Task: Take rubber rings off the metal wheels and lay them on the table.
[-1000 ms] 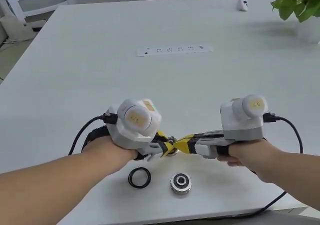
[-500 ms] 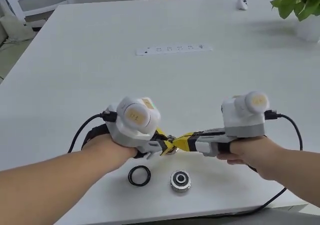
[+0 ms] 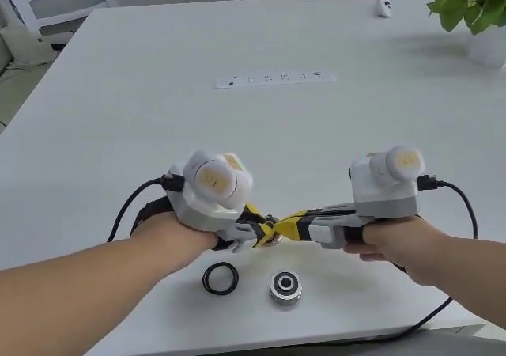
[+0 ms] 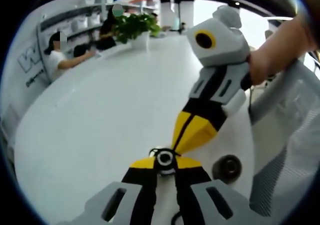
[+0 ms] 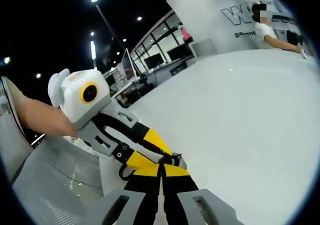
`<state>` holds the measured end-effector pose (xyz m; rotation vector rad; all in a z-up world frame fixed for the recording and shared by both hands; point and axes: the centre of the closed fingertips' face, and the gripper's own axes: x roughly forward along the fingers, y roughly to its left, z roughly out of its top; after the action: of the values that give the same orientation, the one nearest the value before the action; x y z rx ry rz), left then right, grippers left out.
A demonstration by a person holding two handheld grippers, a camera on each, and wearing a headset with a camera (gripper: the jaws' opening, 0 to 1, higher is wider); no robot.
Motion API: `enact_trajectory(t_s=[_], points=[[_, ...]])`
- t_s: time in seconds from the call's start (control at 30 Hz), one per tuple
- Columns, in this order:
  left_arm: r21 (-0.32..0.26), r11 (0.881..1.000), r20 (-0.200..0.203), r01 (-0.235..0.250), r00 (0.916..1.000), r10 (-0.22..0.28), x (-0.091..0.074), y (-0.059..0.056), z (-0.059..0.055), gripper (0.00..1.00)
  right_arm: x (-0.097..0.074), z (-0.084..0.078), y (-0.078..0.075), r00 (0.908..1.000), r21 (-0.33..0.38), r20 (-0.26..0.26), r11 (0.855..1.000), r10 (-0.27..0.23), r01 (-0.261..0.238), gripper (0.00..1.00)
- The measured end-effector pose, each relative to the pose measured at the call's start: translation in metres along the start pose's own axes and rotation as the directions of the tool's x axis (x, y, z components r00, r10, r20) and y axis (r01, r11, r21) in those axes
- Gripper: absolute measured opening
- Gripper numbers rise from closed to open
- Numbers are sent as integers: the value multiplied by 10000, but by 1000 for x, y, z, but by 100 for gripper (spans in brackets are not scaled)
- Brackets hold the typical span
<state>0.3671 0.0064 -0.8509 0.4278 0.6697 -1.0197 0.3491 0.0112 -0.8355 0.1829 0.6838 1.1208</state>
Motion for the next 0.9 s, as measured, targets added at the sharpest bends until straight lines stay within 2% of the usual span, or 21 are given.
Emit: enact_trajectory(t_s=[0.13, 0.3, 0.57, 0.9], points=[[-22, 9999, -56, 102, 9999, -102, -4, -3, -1, 16, 0, 0, 0, 10000, 52, -5, 10000, -6, 6, 0], [-17, 9997, 57, 235, 9997, -235, -11, -7, 0, 20, 0, 0, -1, 10000, 99, -9, 10000, 0, 1, 0], [20, 9994, 624, 347, 9974, -348, -29, -11, 12, 29, -1, 1, -3, 10000, 95, -30, 10000, 10, -10, 0], [-128, 9990, 1078, 430, 9933, -413, -51, -14, 13, 40, 0, 1, -4, 10000, 109, -49, 9999, 47, -47, 0]])
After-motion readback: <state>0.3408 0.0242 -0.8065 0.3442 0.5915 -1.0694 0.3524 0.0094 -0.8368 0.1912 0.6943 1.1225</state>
